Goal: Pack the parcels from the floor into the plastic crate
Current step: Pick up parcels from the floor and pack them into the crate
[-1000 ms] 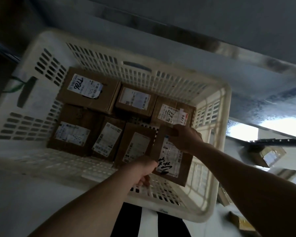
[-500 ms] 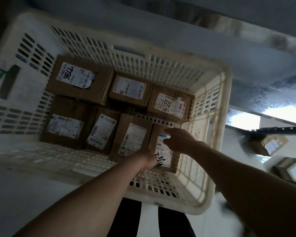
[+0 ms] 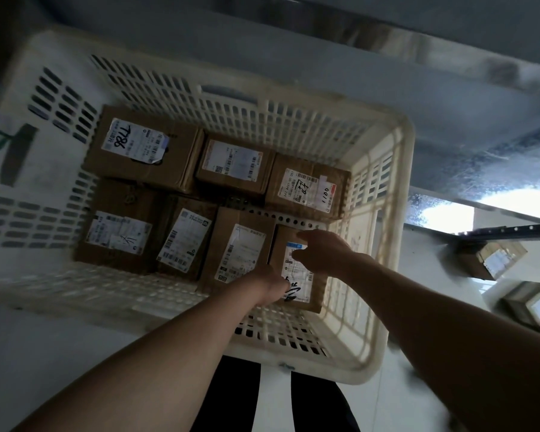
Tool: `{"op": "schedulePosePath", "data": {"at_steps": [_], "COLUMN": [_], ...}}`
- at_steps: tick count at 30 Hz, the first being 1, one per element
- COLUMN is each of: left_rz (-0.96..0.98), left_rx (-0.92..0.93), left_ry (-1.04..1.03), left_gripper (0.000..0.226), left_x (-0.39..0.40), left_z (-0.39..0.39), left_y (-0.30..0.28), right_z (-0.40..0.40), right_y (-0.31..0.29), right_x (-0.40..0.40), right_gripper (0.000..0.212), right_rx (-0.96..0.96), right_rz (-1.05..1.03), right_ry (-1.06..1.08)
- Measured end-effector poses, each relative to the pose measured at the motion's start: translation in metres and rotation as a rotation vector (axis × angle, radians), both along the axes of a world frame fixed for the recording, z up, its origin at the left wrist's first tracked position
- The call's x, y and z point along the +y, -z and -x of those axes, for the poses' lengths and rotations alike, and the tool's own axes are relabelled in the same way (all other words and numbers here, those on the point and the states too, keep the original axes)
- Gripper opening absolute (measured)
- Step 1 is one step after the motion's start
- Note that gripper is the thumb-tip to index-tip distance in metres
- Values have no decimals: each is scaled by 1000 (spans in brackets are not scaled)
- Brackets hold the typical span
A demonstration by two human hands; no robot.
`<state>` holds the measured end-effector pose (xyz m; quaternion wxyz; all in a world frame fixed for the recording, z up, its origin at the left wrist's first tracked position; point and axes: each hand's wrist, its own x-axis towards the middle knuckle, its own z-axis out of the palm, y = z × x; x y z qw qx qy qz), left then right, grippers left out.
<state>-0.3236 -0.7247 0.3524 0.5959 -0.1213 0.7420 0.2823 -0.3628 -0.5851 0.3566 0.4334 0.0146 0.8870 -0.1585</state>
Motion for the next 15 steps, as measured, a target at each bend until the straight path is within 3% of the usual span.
{"op": "schedulePosePath", "data": {"at_steps": [4,10,15], "left_rz": [-11,-52,-92], "left_rx": [28,236,367], "left_ry": [-20,-120,-415], "left_gripper": [56,60,63], "left_x": [3,11,20], "left_z": [-1,2,2], "left_y": [-8,-30,-59], "right_z": [-3,-7,-13], "right_y": [-9,-32,-59], "right_x": [1,3,12], "right_gripper": [52,41,66], "right_rx": [11,134,210], "right_rz": [26,232,476], "right_ry": [42,222,545]}}
